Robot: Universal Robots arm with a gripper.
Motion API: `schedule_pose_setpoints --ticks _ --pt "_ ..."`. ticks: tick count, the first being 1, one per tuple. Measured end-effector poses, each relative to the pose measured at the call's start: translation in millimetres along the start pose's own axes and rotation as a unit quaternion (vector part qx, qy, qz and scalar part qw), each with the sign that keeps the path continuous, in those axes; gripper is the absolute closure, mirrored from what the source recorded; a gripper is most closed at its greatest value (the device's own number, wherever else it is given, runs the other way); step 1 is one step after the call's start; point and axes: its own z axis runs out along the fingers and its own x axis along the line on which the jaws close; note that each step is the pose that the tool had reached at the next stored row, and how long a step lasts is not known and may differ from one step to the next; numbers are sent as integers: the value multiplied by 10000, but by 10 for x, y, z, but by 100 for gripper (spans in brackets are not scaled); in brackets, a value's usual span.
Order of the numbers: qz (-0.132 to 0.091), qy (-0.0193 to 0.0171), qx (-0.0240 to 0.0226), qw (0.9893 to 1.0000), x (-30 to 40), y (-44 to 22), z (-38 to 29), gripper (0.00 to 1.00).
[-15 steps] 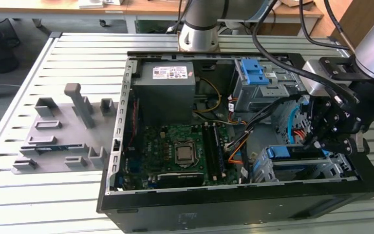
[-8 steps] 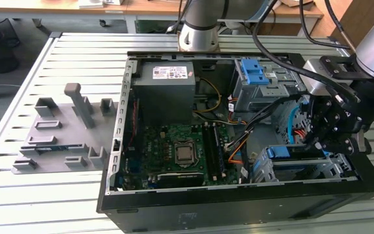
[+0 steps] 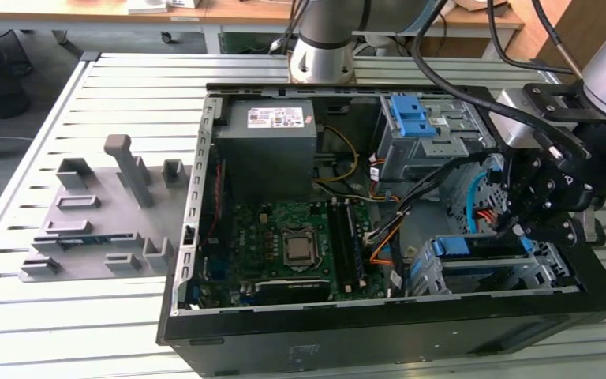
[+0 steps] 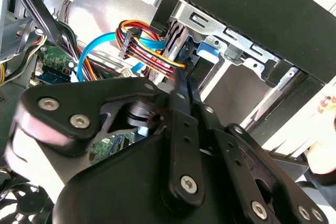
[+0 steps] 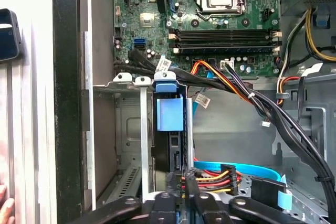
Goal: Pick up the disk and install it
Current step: 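Insert the first disk wire, then insert the second disk wire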
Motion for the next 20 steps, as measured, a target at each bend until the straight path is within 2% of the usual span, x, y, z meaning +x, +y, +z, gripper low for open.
schedule_pose_setpoints --ticks 1,2,3,20 --pt "0 1 0 10000 0 0 -1 84" --pt "0 2 0 10000 0 0 -2 84" --pt "0 2 0 10000 0 0 -3 89" --pt "1 3 2 10000 1 10 -5 89"
